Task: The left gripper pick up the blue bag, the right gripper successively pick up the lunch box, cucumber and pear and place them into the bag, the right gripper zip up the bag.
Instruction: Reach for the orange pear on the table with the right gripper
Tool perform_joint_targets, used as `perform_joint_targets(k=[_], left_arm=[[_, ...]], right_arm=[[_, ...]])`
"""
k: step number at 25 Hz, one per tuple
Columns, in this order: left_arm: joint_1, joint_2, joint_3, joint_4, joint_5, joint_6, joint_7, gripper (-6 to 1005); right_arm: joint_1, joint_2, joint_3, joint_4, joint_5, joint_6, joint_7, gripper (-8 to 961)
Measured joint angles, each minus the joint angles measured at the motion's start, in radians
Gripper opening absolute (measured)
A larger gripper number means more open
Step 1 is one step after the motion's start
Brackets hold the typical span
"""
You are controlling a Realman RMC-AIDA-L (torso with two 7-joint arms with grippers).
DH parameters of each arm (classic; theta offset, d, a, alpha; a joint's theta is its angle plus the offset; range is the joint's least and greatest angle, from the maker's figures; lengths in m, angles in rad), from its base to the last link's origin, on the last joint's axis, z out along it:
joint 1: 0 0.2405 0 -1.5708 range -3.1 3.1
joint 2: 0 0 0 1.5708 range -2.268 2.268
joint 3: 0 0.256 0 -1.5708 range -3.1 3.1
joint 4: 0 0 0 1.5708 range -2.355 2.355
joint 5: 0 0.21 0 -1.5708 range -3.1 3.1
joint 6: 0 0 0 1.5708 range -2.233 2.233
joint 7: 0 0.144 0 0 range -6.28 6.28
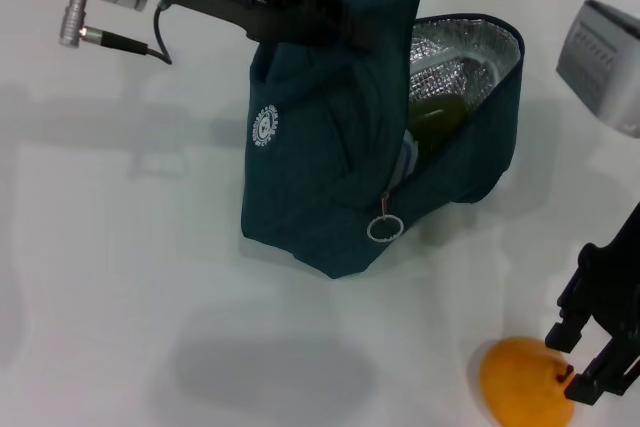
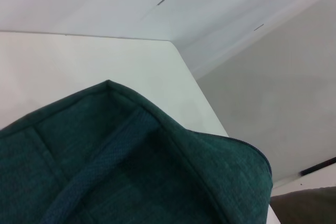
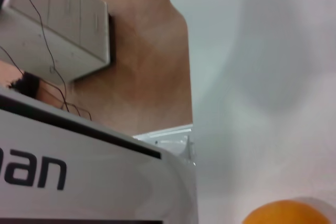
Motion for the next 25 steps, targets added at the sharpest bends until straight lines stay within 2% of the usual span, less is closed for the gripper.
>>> perform_joint_targets(k=[4, 6, 25], left_arm=[[-0.002, 0.002, 0.0, 0.0, 0.0, -0.001, 0.0, 74], [-0.002, 0.002, 0.0, 0.0, 0.0, -0.002, 0.001, 74], [-0.002, 0.005, 0.0, 0.0, 0.0, -0.016, 0.008, 74]], right_arm=[[0.009, 0.0, -0.009, 0.001, -0.001, 0.007, 0.001, 564], [0.015, 0.0, -0.014, 0.001, -0.001, 0.015, 0.001, 507], [0.047, 0.009, -0.086, 0.003, 0.01, 0.025, 0.022, 484]])
